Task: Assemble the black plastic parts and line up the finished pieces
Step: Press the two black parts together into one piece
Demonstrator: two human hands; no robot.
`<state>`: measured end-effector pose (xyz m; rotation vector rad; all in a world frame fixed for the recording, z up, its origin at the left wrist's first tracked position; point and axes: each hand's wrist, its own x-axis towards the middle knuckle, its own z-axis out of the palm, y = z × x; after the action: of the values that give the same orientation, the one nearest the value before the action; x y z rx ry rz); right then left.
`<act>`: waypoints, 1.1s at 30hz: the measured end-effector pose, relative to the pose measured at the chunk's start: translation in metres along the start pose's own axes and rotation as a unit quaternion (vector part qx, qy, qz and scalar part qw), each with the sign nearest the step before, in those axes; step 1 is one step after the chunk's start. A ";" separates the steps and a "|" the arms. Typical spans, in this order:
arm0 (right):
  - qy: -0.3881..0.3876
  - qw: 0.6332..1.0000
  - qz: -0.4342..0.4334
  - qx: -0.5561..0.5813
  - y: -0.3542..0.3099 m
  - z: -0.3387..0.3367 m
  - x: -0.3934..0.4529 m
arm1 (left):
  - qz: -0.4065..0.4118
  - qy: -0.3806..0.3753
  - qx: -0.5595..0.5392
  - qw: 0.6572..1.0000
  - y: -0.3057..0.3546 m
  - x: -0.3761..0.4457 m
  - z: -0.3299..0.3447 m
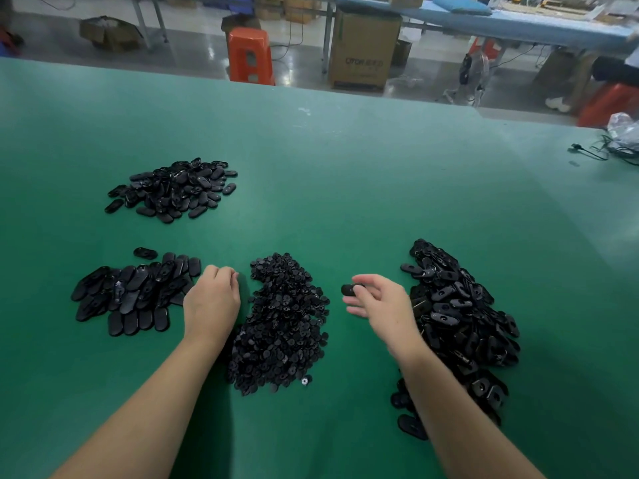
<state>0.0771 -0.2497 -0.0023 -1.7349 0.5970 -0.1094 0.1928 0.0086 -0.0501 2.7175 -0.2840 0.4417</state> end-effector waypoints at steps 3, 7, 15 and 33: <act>0.037 0.996 0.014 0.078 0.014 0.021 -0.013 | 0.001 -0.003 -0.005 1.000 0.001 -0.001 -0.002; 0.070 0.994 -0.015 0.079 0.029 0.040 -0.027 | 0.009 -0.003 -0.012 1.000 0.002 -0.002 -0.003; 0.086 0.994 -0.055 0.034 0.041 0.042 -0.031 | 0.035 -0.002 -0.040 0.999 0.001 -0.002 -0.001; 0.096 0.990 -0.101 -0.013 0.044 0.040 -0.035 | 0.010 -0.013 -0.050 0.999 0.000 -0.001 0.001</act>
<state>0.0485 -0.2041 -0.0452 -1.8202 0.5625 -0.4175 0.1919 0.0087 -0.0518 2.6266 -0.3301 0.3875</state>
